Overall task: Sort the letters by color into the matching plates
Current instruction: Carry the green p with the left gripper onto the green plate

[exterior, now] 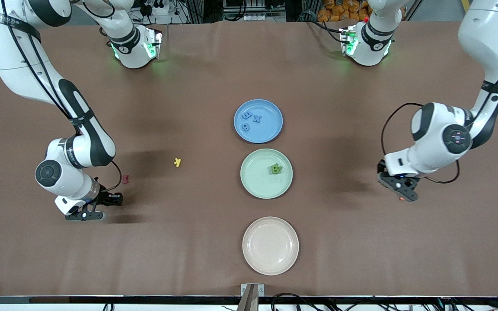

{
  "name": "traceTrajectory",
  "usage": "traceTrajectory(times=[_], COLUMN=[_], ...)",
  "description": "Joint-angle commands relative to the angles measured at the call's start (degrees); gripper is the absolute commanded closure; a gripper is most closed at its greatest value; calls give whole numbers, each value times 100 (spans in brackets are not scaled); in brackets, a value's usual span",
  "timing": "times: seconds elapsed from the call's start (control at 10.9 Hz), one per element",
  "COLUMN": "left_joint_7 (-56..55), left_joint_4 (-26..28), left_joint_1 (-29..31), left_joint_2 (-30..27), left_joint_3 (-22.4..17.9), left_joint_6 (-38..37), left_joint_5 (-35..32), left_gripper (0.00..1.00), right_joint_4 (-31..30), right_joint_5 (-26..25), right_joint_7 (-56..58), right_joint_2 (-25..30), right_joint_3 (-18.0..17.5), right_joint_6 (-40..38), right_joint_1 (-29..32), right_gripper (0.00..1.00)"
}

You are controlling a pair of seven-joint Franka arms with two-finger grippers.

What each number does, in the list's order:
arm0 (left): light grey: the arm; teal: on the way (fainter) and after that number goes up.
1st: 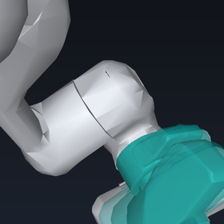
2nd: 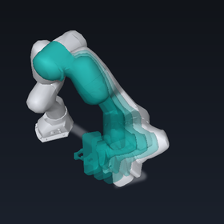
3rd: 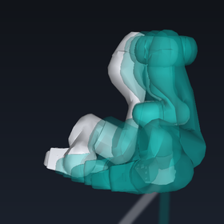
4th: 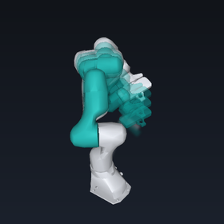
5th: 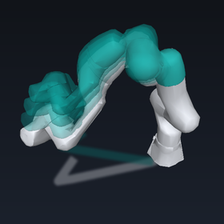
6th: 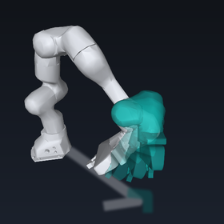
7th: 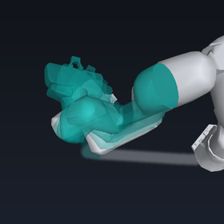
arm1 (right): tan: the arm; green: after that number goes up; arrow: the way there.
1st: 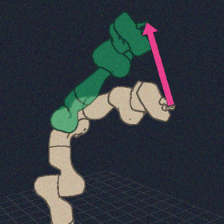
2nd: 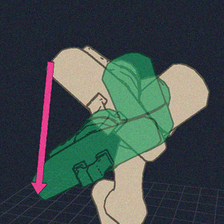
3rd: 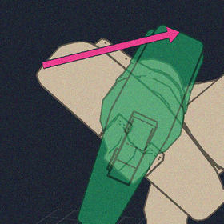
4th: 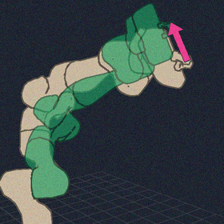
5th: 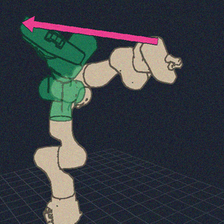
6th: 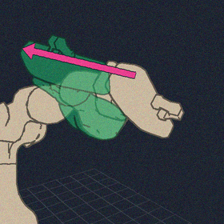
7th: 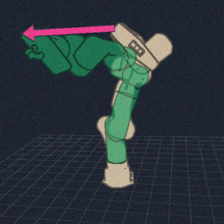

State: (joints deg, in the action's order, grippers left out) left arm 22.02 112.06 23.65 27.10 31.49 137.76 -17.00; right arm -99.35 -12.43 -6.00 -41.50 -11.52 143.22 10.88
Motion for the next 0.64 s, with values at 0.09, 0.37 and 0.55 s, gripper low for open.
traceTrajectory(times=[0.09,0.37,0.55], left_joint_7=[-1934,-2841,-3518], left_joint_4=[-658,-1088,-1431], left_joint_1=[-1141,-1809,-2249], left_joint_2=[-82,224,506], left_joint_3=[-11,-11,-29], left_joint_6=[-926,-926,-926], left_joint_5=[-146,-93,-128], left_gripper=[100,100,100], right_joint_4=[-401,-533,-585], right_joint_5=[-216,-225,-225], right_joint_7=[46,46,46], right_joint_2=[239,301,301], right_joint_3=[-61,-61,-70], right_joint_6=[74,144,206], right_joint_1=[195,231,222], right_gripper=[50,50,51])
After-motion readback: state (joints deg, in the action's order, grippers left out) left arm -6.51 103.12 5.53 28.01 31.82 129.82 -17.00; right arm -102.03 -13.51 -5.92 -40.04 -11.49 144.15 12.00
